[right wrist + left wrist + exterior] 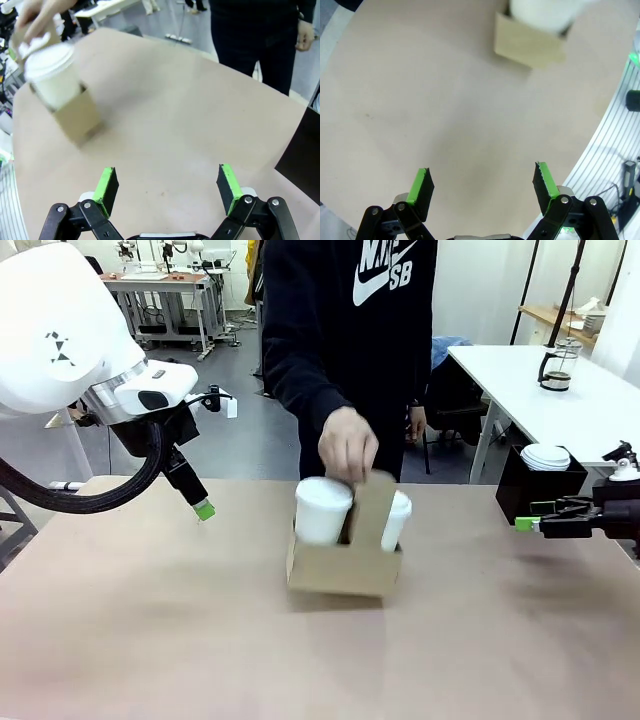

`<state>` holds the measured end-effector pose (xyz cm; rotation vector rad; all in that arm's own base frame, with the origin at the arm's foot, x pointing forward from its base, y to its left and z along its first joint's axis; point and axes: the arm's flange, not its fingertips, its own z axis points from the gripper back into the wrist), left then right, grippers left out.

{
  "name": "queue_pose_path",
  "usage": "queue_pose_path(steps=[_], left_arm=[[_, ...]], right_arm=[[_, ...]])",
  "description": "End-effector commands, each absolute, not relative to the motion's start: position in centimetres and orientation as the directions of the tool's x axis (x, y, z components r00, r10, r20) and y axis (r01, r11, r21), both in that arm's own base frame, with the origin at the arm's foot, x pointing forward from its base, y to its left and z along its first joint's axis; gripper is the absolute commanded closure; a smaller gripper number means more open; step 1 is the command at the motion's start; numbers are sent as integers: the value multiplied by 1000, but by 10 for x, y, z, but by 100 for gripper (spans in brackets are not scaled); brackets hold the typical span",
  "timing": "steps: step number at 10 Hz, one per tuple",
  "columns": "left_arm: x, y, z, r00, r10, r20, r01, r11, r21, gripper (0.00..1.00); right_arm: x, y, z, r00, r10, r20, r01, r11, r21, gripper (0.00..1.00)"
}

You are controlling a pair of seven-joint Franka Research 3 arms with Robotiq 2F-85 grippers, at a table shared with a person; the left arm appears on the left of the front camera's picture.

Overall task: Pour a drink into a cup and package it in a carrier.
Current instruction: Insert the held 600 ml Paper Cup into the Cup Carrier.

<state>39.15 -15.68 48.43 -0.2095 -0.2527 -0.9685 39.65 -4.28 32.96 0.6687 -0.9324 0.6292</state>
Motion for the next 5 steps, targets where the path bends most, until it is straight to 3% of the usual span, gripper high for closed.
queue_pose_path(steps=[1, 5], left_arm=[[392, -157, 487, 551, -782, 293, 827, 559, -63, 0], [392, -157, 487, 551, -782, 293, 827, 559, -63, 0]], right_arm=[[396, -45, 328, 440, 198, 876, -741, 631, 230, 0], [396, -45, 328, 440, 198, 876, -741, 631, 230, 0]])
